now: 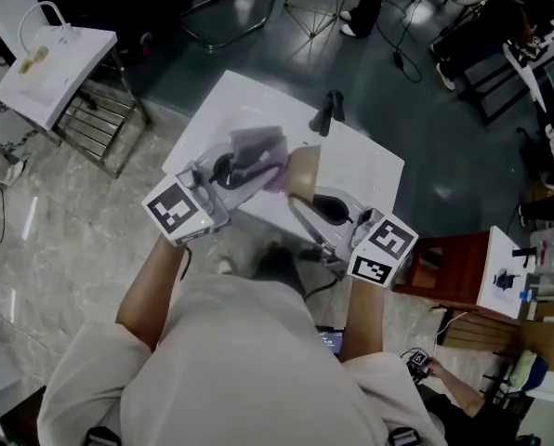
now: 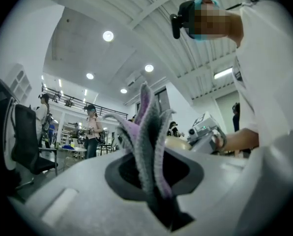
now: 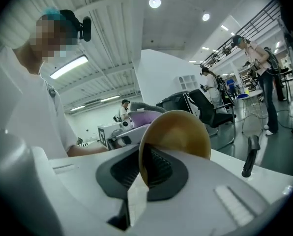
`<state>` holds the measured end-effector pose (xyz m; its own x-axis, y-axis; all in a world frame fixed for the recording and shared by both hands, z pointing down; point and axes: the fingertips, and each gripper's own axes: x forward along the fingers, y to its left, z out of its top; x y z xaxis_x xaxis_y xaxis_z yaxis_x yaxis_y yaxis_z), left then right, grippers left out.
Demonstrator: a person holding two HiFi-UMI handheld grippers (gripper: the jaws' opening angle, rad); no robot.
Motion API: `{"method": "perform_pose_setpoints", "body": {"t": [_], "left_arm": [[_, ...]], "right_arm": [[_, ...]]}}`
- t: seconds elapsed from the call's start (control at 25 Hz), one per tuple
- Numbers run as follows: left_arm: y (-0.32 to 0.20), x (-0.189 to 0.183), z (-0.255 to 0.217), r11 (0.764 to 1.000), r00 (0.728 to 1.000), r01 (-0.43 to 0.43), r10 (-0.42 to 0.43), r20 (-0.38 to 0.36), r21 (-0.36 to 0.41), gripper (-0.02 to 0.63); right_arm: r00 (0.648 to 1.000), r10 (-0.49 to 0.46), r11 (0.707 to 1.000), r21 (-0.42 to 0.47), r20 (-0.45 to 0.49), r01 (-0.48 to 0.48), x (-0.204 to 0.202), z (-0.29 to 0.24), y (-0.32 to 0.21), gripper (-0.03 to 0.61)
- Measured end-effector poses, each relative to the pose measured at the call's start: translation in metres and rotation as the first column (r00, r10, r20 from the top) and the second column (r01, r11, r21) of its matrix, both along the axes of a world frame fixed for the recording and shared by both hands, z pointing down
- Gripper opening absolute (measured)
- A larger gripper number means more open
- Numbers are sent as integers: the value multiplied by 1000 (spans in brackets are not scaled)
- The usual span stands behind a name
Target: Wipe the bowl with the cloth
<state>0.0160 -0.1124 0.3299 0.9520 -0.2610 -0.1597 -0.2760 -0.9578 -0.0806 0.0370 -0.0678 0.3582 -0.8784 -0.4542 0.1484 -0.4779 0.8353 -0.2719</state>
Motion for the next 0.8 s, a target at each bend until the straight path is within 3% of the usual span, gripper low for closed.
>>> {"method": "perform_pose_setpoints", "body": {"t": [0.24,0.56,0.8], "left_arm": [[-16,4,14,1000,999,30,-30,27,-1,61],[-6,13,49,993,1000,-22,25,18,-118,61],[15,15,52,988,998,-63,63,-6,-140,61]], "right_arm": [[999,-18,1000,-8,35,19,-3,-3,5,15],[989,10,999,-44,147,-3,8,-7,-2,15],[984,53,997,-61,171,-43,15,-4,-8,15]]}}
